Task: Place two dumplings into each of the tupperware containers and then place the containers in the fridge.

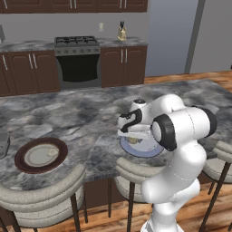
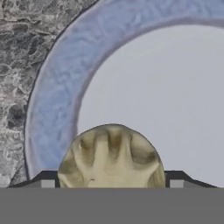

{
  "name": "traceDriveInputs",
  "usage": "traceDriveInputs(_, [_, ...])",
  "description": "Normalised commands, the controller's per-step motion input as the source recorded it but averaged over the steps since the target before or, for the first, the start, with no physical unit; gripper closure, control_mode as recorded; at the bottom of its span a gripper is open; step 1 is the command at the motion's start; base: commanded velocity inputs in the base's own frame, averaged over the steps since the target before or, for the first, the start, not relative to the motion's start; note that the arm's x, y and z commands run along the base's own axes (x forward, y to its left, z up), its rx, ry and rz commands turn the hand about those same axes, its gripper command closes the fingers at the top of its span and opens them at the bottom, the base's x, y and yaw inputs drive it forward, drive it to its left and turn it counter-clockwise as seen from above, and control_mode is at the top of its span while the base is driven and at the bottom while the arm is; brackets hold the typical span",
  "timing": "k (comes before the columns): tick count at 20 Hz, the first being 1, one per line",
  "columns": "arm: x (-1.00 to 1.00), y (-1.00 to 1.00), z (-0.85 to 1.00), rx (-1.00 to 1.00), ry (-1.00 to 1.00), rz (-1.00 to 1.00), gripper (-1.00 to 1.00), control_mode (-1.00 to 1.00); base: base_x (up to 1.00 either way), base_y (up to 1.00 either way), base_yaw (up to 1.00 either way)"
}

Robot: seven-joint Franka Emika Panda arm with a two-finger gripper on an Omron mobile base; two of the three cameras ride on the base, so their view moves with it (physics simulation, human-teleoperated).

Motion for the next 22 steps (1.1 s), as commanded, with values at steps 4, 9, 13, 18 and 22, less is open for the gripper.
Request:
traceDriveInputs(4, [-0.33,-0.41,0.94,0.00,-0.07,0.17,1.00,-1.00,0.00,0.00,0.00])
traceDriveInputs(9, [-0.97,-0.29,0.97,-0.04,0.00,0.20,1.00,-1.00,0.00,0.00,0.00])
traceDriveInputs(13, [-1.00,0.00,0.85,-0.04,0.00,0.28,1.00,-1.00,0.00,0.00,0.00])
traceDriveInputs(18, [-1.00,0.00,0.62,0.00,0.00,0.09,1.00,-1.00,0.00,0.00,0.00])
traceDriveInputs(22, [-0.58,0.00,0.66,0.00,-0.01,0.01,1.00,-1.00,0.00,0.00,0.00])
